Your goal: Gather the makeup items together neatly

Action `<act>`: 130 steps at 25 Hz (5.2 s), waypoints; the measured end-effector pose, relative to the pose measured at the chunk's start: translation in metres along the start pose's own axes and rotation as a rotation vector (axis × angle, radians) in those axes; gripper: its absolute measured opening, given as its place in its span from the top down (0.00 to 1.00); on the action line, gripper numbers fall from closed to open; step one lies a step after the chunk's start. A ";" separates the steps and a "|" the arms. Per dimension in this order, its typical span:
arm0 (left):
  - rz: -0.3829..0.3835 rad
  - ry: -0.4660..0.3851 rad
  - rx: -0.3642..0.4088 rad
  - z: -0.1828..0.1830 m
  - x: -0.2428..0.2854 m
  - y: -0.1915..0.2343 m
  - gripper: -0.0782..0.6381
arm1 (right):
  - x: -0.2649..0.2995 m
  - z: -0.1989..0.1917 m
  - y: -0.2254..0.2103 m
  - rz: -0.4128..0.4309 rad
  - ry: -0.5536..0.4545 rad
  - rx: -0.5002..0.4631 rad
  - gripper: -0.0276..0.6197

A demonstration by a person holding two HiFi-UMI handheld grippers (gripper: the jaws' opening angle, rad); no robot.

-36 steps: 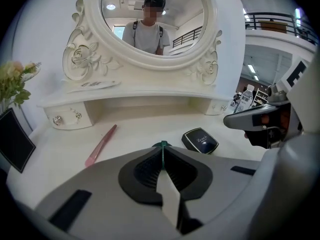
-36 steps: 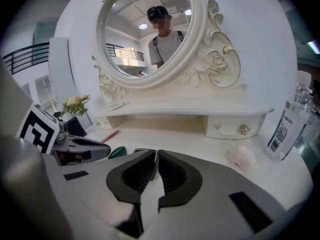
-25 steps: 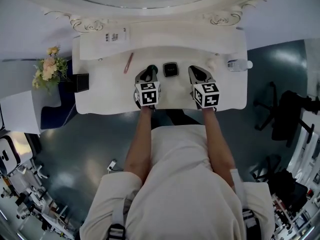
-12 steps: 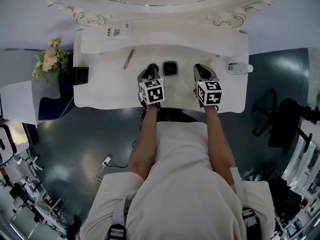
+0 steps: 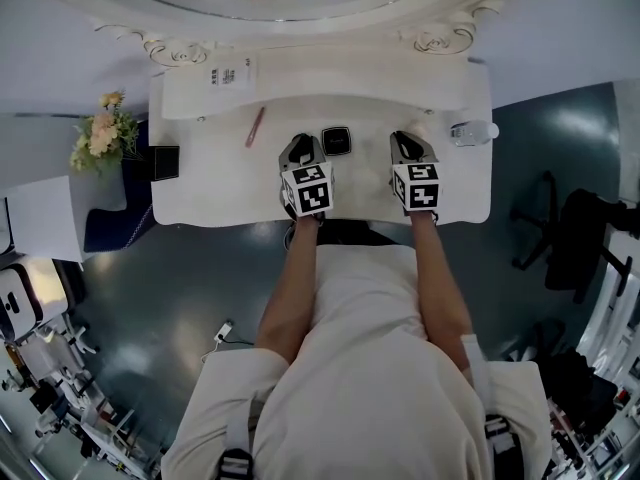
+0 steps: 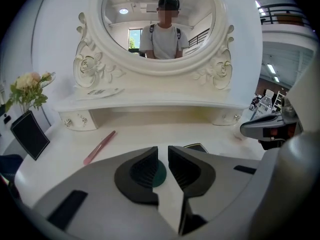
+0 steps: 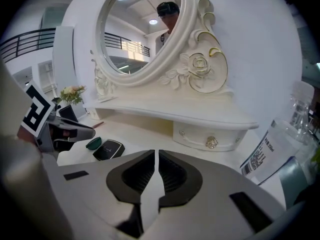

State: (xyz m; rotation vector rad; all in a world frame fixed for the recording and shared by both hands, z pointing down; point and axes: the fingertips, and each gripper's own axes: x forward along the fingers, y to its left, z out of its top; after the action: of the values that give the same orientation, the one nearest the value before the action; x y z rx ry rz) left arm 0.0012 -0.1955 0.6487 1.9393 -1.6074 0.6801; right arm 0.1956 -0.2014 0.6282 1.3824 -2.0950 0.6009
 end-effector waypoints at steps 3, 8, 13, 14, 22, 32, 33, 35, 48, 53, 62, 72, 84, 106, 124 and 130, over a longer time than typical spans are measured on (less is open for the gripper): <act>-0.034 -0.008 0.026 0.008 0.002 -0.018 0.79 | -0.005 -0.001 -0.012 -0.034 -0.001 0.000 0.87; -0.091 -0.012 0.060 0.015 0.007 -0.049 0.79 | -0.011 -0.006 -0.038 -0.079 0.009 0.008 0.76; -0.139 -0.013 0.091 0.022 0.012 -0.073 0.79 | -0.009 -0.022 -0.057 -0.113 0.068 -0.006 0.60; -0.146 -0.014 0.098 0.023 0.013 -0.076 0.79 | -0.007 -0.025 -0.060 -0.119 0.077 -0.016 0.58; -0.152 -0.008 0.114 0.024 0.014 -0.074 0.79 | 0.001 -0.024 -0.071 -0.148 0.142 -0.121 0.56; -0.137 -0.020 0.097 0.026 0.006 -0.048 0.79 | 0.011 -0.021 -0.074 -0.225 0.168 -0.159 0.70; -0.141 -0.020 0.099 0.026 0.005 -0.047 0.79 | 0.010 -0.020 -0.074 -0.235 0.168 -0.154 0.70; -0.148 -0.018 0.101 0.025 0.002 -0.043 0.79 | 0.009 -0.020 -0.070 -0.249 0.172 -0.143 0.71; -0.254 0.007 0.191 0.030 -0.015 -0.007 0.79 | 0.000 -0.013 0.013 -0.309 0.178 0.035 0.69; -0.262 0.009 0.221 0.033 -0.023 0.019 0.79 | 0.010 -0.011 0.042 -0.324 0.182 0.084 0.69; -0.216 -0.012 0.211 0.042 -0.031 0.070 0.79 | 0.029 -0.006 0.053 -0.375 0.165 0.166 0.67; -0.212 -0.008 0.203 0.045 -0.033 0.098 0.79 | 0.030 0.006 0.061 -0.429 0.129 0.193 0.59; -0.270 -0.009 0.223 0.033 -0.041 0.108 0.79 | 0.017 0.024 0.115 -0.358 -0.007 0.224 0.59; -0.312 0.017 0.241 -0.002 -0.018 0.153 0.79 | 0.014 0.022 0.233 -0.131 -0.117 0.299 0.74; -0.288 0.080 0.280 -0.014 0.028 0.148 0.79 | -0.015 -0.013 0.224 -0.226 -0.052 0.277 0.74; -0.267 0.080 0.284 -0.014 0.029 0.148 0.81 | -0.005 -0.011 0.222 -0.202 -0.053 0.268 0.75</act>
State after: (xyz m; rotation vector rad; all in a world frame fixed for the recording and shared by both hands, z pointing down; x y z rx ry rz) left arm -0.1408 -0.2293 0.6901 2.2441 -1.2257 0.8991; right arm -0.0062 -0.1094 0.6188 1.7514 -1.9347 0.7888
